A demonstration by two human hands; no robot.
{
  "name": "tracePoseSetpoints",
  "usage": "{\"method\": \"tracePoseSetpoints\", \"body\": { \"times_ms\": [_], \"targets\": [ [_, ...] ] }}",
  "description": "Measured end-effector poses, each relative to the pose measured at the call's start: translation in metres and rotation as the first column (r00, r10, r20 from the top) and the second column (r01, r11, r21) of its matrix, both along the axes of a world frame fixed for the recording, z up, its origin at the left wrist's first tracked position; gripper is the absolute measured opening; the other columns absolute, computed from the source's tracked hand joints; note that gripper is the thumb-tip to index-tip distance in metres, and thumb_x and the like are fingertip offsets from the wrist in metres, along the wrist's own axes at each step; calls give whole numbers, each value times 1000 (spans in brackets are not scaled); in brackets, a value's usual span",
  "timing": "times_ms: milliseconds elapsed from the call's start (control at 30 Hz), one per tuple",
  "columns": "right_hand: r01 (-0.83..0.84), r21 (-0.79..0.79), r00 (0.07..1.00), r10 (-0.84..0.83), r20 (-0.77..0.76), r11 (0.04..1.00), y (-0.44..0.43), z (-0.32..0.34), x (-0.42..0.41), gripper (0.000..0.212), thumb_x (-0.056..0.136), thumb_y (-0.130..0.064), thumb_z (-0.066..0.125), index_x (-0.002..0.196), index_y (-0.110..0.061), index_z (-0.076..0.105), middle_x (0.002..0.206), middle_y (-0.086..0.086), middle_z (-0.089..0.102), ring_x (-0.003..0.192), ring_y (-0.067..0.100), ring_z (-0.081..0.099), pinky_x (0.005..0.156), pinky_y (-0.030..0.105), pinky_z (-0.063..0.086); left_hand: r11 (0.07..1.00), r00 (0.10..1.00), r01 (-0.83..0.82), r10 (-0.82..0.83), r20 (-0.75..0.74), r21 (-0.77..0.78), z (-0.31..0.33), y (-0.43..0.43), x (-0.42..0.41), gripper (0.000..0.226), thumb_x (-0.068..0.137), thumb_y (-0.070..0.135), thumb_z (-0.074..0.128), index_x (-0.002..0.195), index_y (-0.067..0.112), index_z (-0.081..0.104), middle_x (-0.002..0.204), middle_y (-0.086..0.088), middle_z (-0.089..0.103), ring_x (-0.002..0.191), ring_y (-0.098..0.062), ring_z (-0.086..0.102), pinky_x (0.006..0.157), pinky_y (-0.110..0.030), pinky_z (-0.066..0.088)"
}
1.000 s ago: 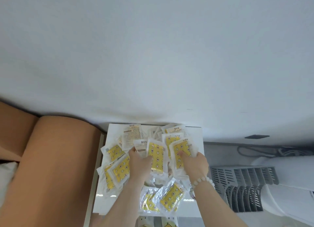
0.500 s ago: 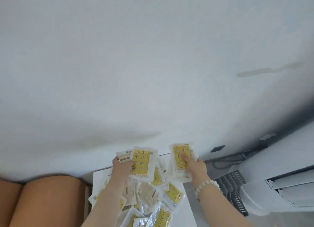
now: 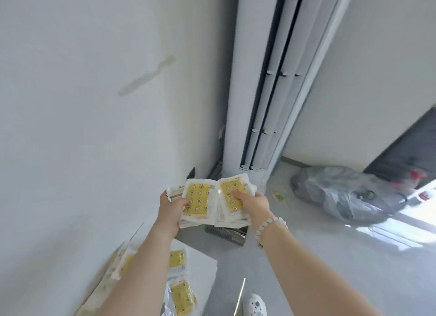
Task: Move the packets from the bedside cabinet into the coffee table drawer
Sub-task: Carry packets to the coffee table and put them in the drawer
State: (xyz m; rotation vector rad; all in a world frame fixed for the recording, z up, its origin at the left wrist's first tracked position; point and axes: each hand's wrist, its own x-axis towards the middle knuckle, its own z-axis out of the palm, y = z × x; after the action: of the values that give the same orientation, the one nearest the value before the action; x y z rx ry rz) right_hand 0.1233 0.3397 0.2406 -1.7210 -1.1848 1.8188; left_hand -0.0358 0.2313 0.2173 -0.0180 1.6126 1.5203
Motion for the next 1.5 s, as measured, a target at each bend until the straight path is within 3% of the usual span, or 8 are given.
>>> {"method": "tracePoseSetpoints", "body": {
  "times_ms": [233,500,667,733,900,1067,1300,1500],
  "targets": [
    [353,-8,934,-353,-46,936,26,13,112,39,75,-26,79,103,-9,58,96,6,67,88,21,64,79,32,52,938,938,344,-342,-48,43,13,87,93,46,86,-9,52,128,4,38,116,-22,59,84,-32,66,63,-40,56],
    [624,-50,771,-625,-120,780,28,10,240,50,68,-25,84,107,-7,58,98,9,69,93,27,67,90,43,53,765,764,643,-639,-94,26,24,141,222,53,88,-8,51,134,12,34,119,-19,57,89,-31,65,65,-42,56],
    [728,-36,678,-727,-110,684,12,8,326,32,71,-25,82,85,-12,56,91,6,66,90,24,65,89,35,53,678,676,735,-730,-97,21,27,147,309,54,87,-10,50,133,11,31,122,-19,54,95,-33,63,72,-45,56],
    [763,-32,640,-761,-107,646,4,8,361,33,72,-25,82,90,-10,59,86,4,64,86,22,63,83,32,52,639,637,769,-766,-88,14,28,147,345,54,87,-10,50,134,10,31,122,-19,54,96,-34,63,72,-45,56],
    [841,-25,535,-838,-105,540,-19,0,441,65,68,-29,84,119,-1,57,111,9,65,100,23,62,92,34,50,555,555,831,-825,-105,32,30,140,434,53,86,-11,48,133,7,31,113,-17,56,89,-30,62,78,-47,53],
    [899,-50,422,-891,-167,436,-46,-13,513,93,45,-40,88,124,0,58,114,9,67,104,26,64,97,38,50,467,465,884,-873,-148,24,27,128,518,54,85,-12,47,133,8,31,110,-15,52,87,-28,60,81,-46,51],
    [957,-54,274,-948,-161,286,-94,-14,596,76,64,-30,86,128,-1,56,120,7,65,108,23,62,98,36,49,299,288,953,-942,-172,-41,19,105,618,59,85,-7,50,137,11,27,121,-16,50,114,-38,54,97,-56,44],
    [990,-73,115,-986,-117,124,-130,-22,649,76,68,-33,83,129,0,53,127,8,59,115,26,56,98,35,47,141,120,983,-978,-173,-118,12,91,693,57,85,-3,54,135,14,31,114,-10,51,103,-31,57,96,-51,47]
  ]
}}
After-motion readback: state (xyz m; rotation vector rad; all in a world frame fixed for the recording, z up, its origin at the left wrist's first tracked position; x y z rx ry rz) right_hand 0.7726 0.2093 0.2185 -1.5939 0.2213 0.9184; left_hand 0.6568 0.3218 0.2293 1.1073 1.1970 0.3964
